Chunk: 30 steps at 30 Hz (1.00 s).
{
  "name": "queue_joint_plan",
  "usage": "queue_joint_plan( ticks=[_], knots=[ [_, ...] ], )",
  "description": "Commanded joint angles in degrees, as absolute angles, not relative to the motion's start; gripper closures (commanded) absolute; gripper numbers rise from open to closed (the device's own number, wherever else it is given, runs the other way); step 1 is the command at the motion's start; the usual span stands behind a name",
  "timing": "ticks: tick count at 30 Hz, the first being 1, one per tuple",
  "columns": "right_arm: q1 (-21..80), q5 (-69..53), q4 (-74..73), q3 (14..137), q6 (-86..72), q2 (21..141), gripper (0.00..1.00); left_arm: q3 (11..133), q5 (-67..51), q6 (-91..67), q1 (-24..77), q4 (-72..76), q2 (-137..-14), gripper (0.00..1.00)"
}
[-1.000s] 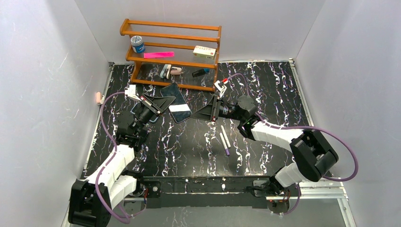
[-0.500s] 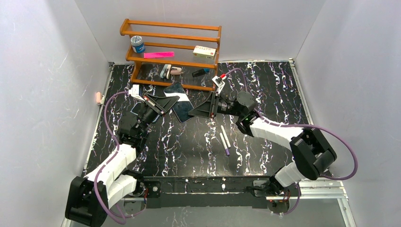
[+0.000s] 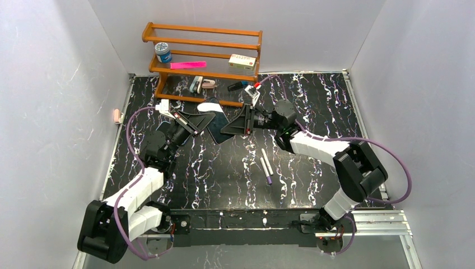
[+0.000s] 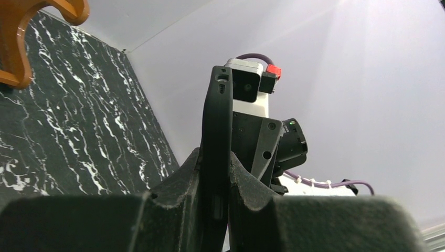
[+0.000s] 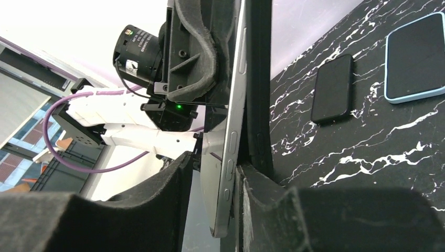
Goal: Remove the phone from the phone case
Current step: Remove the phone case from the phone.
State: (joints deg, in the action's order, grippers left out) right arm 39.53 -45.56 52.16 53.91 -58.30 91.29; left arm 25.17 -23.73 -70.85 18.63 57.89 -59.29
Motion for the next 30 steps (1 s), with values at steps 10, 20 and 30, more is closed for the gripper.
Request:
queue_joint_plan(
  ticks=[10,20,30],
  knots=[
    [37.1,-43.6,62.1,55.6,-60.9,90.8,0.94,26.8,-24.7,-56.0,23.3,39.8,-52.8,0.80],
    [33.8,-43.6,68.2,52.2,-67.7,89.0,0.99,27.6,-14.7,-47.5,23.0,24.9,-42.5,0.46],
    [33.5,-42.0,66.3,51.7,-67.0,86.4,0.99,25.1,-18.6,-47.1,23.1,25.2,-41.7,0.24]
  ],
)
